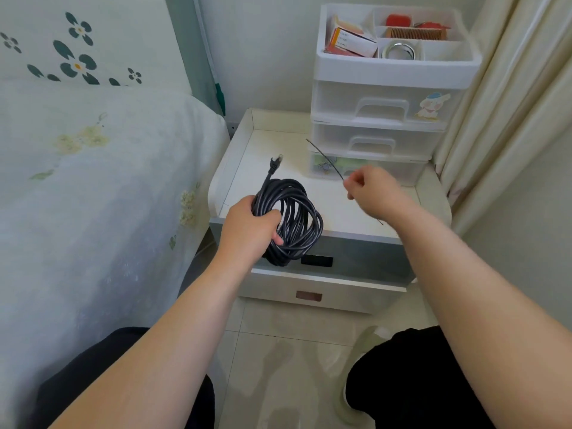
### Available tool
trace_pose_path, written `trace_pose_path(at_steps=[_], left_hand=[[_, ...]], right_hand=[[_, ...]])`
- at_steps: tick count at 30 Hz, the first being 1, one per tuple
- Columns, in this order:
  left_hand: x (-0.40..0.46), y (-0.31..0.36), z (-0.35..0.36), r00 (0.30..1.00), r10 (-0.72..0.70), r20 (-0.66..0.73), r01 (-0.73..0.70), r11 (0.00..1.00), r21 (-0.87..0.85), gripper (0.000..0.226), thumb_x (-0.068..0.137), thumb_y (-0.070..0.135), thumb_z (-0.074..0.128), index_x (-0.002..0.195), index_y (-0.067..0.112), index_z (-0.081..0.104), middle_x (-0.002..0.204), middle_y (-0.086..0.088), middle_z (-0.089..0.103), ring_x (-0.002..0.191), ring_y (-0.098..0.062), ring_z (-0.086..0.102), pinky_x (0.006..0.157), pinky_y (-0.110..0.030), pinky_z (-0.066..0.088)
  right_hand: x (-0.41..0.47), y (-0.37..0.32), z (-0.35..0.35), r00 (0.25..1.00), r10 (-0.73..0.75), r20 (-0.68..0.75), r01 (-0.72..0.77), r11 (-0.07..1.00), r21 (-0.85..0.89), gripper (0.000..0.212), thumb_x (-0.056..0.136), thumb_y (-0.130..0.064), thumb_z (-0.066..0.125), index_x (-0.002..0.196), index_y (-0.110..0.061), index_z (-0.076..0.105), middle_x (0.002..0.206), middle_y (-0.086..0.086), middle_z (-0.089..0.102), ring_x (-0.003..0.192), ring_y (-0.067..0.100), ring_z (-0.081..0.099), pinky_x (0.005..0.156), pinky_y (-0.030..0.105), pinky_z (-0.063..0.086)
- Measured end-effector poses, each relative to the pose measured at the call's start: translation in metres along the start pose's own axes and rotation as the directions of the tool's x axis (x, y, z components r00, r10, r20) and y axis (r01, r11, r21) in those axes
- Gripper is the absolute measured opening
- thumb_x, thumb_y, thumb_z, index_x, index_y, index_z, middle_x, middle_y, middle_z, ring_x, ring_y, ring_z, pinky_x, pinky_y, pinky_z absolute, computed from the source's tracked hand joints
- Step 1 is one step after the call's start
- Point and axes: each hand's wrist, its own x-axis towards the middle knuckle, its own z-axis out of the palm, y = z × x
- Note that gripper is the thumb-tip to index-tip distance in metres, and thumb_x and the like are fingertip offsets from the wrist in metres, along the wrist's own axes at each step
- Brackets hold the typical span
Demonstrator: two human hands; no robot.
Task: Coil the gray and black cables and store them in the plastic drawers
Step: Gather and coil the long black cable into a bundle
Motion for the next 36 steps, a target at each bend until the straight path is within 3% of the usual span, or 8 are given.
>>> trace_pose_path(at_steps=[4, 8, 10, 14, 19, 22, 28, 36], left_hand=[[0.000, 0.002, -0.006, 0.993, 0.033, -0.118, -0.042, 0.996, -0.079, 0.013, 0.085, 0.013, 0.053, 0.072, 0.014, 0.050, 0.042, 0.003, 0.054, 0.065, -0.030, 0.068, 0.074, -0.042, 0.052], [-0.002, 0.003, -0.008, 0.977, 0.062, -0.205, -0.082, 0.993, -0.088, 0.015, 0.089, 0.020, 0.055, 0.074, 0.020, 0.052, 0.043, 0.003, 0.057, 0.062, -0.023, 0.068, 0.072, -0.040, 0.052], [-0.004, 0.003, -0.008, 0.974, 0.066, -0.217, -0.089, 0.991, -0.096, 0.014, 0.089, 0.020, 0.055, 0.075, 0.021, 0.053, 0.043, 0.003, 0.058, 0.064, -0.024, 0.068, 0.073, -0.039, 0.052], [-0.005, 0.002, -0.008, 0.975, 0.091, -0.201, -0.107, 0.992, -0.067, 0.009, 0.086, 0.016, 0.054, 0.077, 0.017, 0.054, 0.050, 0.000, 0.060, 0.059, -0.019, 0.068, 0.071, -0.042, 0.054], [-0.013, 0.005, 0.002, 0.979, 0.151, -0.136, -0.153, 0.988, -0.004, 0.004, 0.087, 0.014, 0.056, 0.084, 0.012, 0.056, 0.066, -0.010, 0.065, 0.049, -0.007, 0.064, 0.053, -0.020, 0.049], [-0.019, 0.007, 0.010, 0.982, 0.159, -0.100, -0.159, 0.987, 0.007, 0.005, 0.087, 0.015, 0.058, 0.082, 0.015, 0.057, 0.065, -0.005, 0.065, 0.049, -0.004, 0.063, 0.045, -0.010, 0.041], [-0.023, 0.009, 0.015, 0.987, 0.117, -0.112, -0.123, 0.991, -0.047, 0.010, 0.087, 0.023, 0.063, 0.085, 0.013, 0.061, 0.067, 0.002, 0.067, 0.047, -0.003, 0.062, 0.045, -0.011, 0.043], [-0.022, 0.009, 0.011, 1.000, 0.010, -0.020, -0.012, 0.994, -0.113, 0.006, 0.082, 0.019, 0.064, 0.085, 0.014, 0.065, 0.054, -0.003, 0.065, 0.054, -0.013, 0.066, 0.063, -0.030, 0.051]], right_hand=[[-0.071, -0.038, -0.045, 0.965, -0.175, 0.194, 0.114, 0.950, 0.291, 0.017, 0.093, -0.021, 0.056, 0.078, -0.015, 0.060, 0.059, -0.009, 0.064, 0.049, 0.010, 0.042, 0.048, 0.022, 0.036], [-0.078, -0.037, -0.036, 0.935, -0.117, 0.335, 0.129, 0.992, -0.011, 0.019, 0.090, -0.027, 0.057, 0.078, -0.014, 0.066, 0.074, 0.007, 0.072, 0.051, 0.015, 0.047, 0.057, 0.027, 0.043], [-0.074, -0.036, -0.030, 0.940, -0.075, 0.333, 0.095, 0.995, -0.041, 0.020, 0.088, -0.029, 0.057, 0.077, -0.015, 0.067, 0.083, 0.016, 0.072, 0.054, 0.020, 0.047, 0.060, 0.031, 0.043], [-0.072, -0.035, -0.026, 0.927, -0.025, 0.373, 0.048, 0.998, -0.051, 0.023, 0.089, -0.027, 0.058, 0.071, -0.014, 0.065, 0.062, 0.014, 0.061, 0.051, 0.020, 0.040, 0.055, 0.027, 0.038], [-0.073, -0.048, -0.006, 0.949, -0.096, 0.300, 0.090, 0.995, 0.031, 0.032, 0.091, -0.029, 0.058, 0.070, -0.007, 0.066, 0.051, -0.001, 0.058, 0.045, 0.013, 0.045, 0.054, 0.024, 0.036], [-0.075, -0.055, 0.010, 0.964, -0.147, 0.220, 0.111, 0.980, 0.167, 0.032, 0.092, -0.028, 0.057, 0.072, -0.005, 0.066, 0.061, 0.016, 0.063, 0.049, 0.019, 0.045, 0.052, 0.026, 0.038], [-0.074, -0.060, 0.023, 0.980, -0.133, 0.150, 0.055, 0.896, 0.440, 0.029, 0.092, -0.019, 0.059, 0.066, -0.005, 0.062, 0.037, -0.011, 0.044, 0.031, 0.003, 0.035, 0.038, 0.011, 0.027], [-0.072, -0.058, 0.024, 0.974, -0.152, 0.168, 0.069, 0.905, 0.419, 0.028, 0.094, -0.019, 0.056, 0.067, -0.013, 0.061, 0.040, -0.016, 0.049, 0.034, -0.003, 0.041, 0.040, 0.008, 0.027]])
